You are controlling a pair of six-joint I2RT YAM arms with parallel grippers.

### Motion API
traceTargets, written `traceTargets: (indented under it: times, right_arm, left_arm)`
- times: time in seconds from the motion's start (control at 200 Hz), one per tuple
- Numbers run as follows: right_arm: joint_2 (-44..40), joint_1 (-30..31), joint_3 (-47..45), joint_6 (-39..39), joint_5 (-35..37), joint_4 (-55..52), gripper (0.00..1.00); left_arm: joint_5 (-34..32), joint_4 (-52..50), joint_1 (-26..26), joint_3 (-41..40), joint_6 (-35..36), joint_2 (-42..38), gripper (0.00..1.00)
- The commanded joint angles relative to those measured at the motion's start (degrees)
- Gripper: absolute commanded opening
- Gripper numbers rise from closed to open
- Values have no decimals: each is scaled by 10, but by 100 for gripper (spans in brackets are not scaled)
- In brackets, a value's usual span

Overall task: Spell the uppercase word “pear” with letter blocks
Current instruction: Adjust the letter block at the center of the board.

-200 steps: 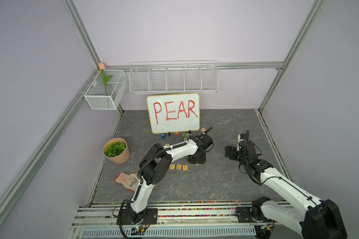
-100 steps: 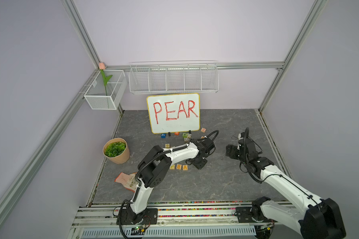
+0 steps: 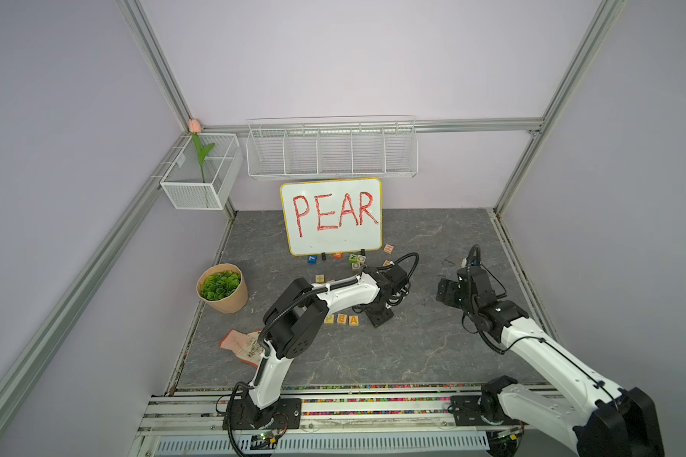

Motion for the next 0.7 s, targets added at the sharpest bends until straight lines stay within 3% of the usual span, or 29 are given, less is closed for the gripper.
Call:
traceTargets:
  times: [0.0, 0.315, 0.425, 0.55, 0.695]
  right_arm:
    - [0, -3, 18, 9, 10, -9, 89]
    - [12, -3, 12, -9, -13, 20, 89]
    - [12, -4, 12, -23, -11, 26, 89]
    - [7, -4, 9, -34, -10, 36, 89]
    - [10, -5, -1, -37, -26, 59, 89]
  left_arm:
    - [6, -3, -1, -18, -1, 2, 59]
    - [48, 37, 6, -31, -139, -66, 66]
    - [47, 43, 6, -30, -230, -80, 68]
    - [4, 32, 13, -21, -387, -100, 71]
    - [53, 29, 39, -39, -532, -127, 71]
